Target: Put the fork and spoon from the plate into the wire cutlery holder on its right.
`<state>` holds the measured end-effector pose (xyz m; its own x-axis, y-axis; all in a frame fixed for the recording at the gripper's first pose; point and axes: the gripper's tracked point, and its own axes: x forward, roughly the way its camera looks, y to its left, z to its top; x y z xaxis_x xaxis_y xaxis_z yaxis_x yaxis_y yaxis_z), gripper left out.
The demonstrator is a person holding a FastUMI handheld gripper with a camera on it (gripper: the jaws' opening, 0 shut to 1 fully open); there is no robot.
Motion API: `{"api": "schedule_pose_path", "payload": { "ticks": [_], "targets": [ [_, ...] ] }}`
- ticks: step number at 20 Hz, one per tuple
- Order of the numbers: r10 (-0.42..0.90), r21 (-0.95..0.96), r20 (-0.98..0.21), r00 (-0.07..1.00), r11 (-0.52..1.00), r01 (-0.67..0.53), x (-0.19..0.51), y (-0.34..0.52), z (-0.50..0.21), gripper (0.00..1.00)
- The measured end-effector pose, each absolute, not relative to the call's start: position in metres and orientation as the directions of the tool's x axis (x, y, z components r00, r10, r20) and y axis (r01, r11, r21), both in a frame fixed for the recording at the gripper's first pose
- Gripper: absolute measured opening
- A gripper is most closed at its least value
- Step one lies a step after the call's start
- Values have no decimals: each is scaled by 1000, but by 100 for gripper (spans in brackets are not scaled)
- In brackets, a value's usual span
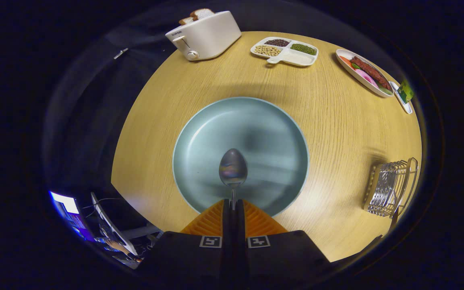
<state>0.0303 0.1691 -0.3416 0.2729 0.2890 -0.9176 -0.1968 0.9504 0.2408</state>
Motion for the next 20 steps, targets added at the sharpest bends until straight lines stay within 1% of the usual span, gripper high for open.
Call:
{"api": "schedule_pose_path", "payload": {
  "ticks": [5, 8, 11, 14, 17, 20],
  "targets": [
    [338, 288, -887, 314, 937, -196, 26, 151, -302, 8],
    [381, 338, -867, 320, 923, -182, 18, 140, -273, 8],
    [387, 341, -855, 345, 921, -190, 17, 111, -243, 8],
    [418, 388, -836, 354, 908, -157, 12, 85, -216, 8],
    [388, 368, -839, 380, 921, -127, 11, 40, -200, 8],
    [338, 335, -855, 392, 939, -79, 10, -6, -200, 8]
  ]
}}
